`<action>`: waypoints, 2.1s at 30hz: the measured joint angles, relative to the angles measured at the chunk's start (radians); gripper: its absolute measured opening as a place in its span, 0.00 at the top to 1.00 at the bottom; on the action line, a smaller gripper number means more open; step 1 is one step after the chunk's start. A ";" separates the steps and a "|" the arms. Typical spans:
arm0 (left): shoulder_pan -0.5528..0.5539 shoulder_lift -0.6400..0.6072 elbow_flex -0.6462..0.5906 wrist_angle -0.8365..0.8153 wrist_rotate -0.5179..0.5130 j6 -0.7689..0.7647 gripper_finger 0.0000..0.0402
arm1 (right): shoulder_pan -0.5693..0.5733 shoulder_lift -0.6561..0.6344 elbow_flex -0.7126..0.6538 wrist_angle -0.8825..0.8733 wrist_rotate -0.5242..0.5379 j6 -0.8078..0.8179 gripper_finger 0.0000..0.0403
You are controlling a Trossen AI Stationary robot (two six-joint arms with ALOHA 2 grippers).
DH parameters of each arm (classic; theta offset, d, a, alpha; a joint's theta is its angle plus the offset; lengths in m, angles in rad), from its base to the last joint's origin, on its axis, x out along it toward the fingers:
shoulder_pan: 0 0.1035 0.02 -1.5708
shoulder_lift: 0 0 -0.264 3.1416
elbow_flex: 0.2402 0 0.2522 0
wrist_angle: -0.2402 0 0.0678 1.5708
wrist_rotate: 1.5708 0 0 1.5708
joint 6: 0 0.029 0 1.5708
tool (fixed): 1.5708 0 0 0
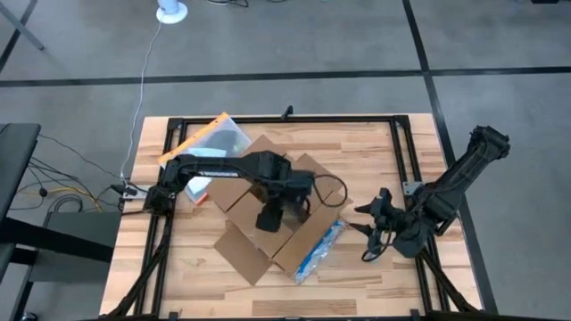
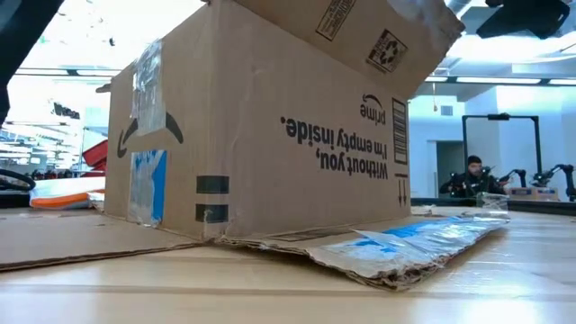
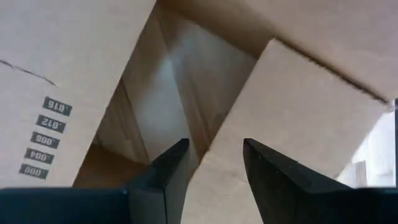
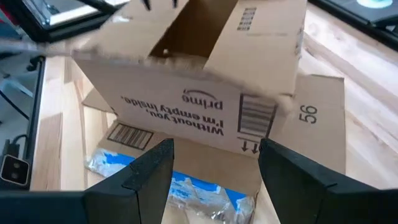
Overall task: Unpack boxes
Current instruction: Break down the box using the silver cutter until it is completely flat
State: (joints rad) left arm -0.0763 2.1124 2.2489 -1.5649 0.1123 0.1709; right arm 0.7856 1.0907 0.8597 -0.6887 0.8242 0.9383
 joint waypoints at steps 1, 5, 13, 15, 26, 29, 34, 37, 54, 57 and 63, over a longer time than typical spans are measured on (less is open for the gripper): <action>0.015 0.000 -0.008 0.012 0.033 0.017 0.63 | 0.000 0.010 0.000 0.000 -0.003 0.008 0.46; 0.070 0.000 -0.030 0.038 0.125 0.056 0.60 | 0.000 0.035 0.000 0.002 -0.016 0.057 0.46; 0.105 0.002 -0.187 0.045 0.306 0.091 0.57 | 0.030 0.059 0.000 0.060 -0.018 0.086 0.46; 0.101 0.002 -0.230 0.059 0.317 0.095 0.57 | 0.032 0.060 0.000 0.069 -0.017 0.086 0.46; 0.097 0.003 -0.329 0.057 0.401 0.138 0.71 | 0.031 0.060 0.000 0.073 -0.017 0.085 0.46; 0.097 0.003 -0.329 0.020 0.447 0.145 0.90 | 0.031 0.060 0.000 0.071 -0.015 0.084 0.46; 0.096 0.000 -0.329 -0.006 0.459 0.132 0.99 | 0.031 0.060 0.000 0.069 -0.015 0.082 0.46; 0.096 -0.029 -0.329 -0.006 0.459 0.099 1.00 | 0.031 0.060 0.000 0.069 -0.014 0.083 0.46; 0.072 -0.246 -0.328 0.190 0.223 -0.082 0.97 | -0.001 0.060 0.000 0.077 -0.012 0.048 0.46; 0.090 -0.221 -0.328 0.182 0.256 -0.084 0.89 | -0.003 0.060 0.000 0.077 -0.013 0.052 0.46; 0.103 -0.155 -0.328 0.101 0.309 0.004 0.65 | 0.000 0.060 -0.003 0.079 -0.015 0.066 0.46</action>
State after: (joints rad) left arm 0.0268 1.9571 1.9213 -1.4642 0.4213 0.1752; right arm 0.7856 1.1503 0.8571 -0.6092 0.8089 1.0046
